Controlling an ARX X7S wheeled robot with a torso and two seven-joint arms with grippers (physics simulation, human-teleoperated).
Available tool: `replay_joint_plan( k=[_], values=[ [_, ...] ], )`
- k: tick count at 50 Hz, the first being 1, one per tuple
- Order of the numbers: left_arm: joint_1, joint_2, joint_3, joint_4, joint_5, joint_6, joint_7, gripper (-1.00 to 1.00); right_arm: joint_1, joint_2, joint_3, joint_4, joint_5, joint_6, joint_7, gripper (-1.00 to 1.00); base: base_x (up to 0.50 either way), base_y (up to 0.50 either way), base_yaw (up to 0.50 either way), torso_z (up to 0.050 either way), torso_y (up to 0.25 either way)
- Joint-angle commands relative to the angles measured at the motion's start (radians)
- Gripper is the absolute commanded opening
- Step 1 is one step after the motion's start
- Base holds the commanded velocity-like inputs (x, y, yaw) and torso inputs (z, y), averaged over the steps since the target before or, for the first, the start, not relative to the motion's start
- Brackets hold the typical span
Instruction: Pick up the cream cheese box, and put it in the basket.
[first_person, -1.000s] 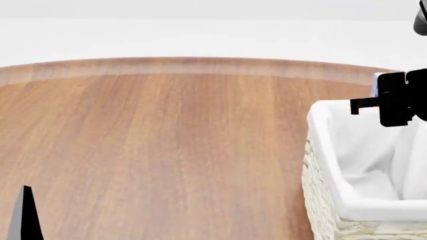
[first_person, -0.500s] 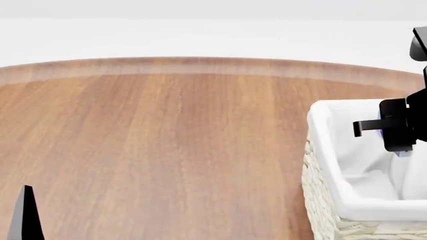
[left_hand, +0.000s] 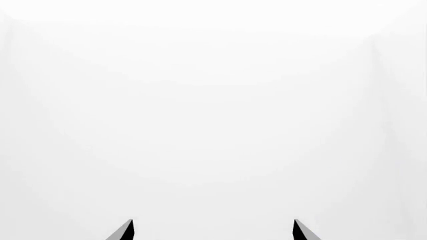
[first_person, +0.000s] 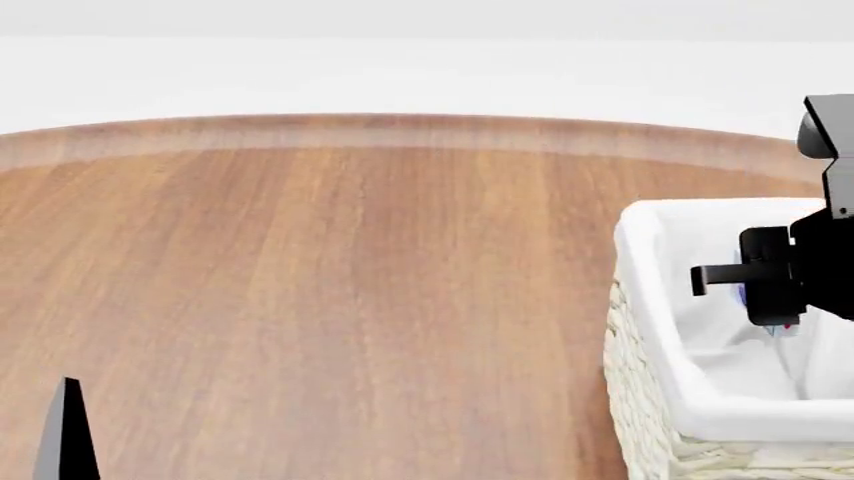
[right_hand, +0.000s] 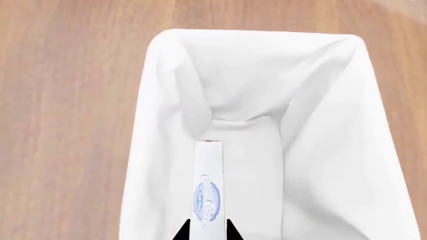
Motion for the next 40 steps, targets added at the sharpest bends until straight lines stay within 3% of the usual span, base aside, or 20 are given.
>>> replay_joint_plan(
  k=[1,40],
  values=[
    [-0.001,-0.002,0.006,-0.007,0.004,0.006,-0.001,1.0,-0.025,-0.038,-0.018,0.074,-0.038,-0.068,-0.063,-1.0,0.0,0.0,0.0,0.0,0.0],
    [-0.008,-0.01,0.02,-0.001,0.009,-0.004,-0.011,1.0,-0.037,0.02,-0.014,0.037,-0.037,-0.063,-0.053,-1.0,0.0,0.0,0.0,0.0,0.001]
  ],
)
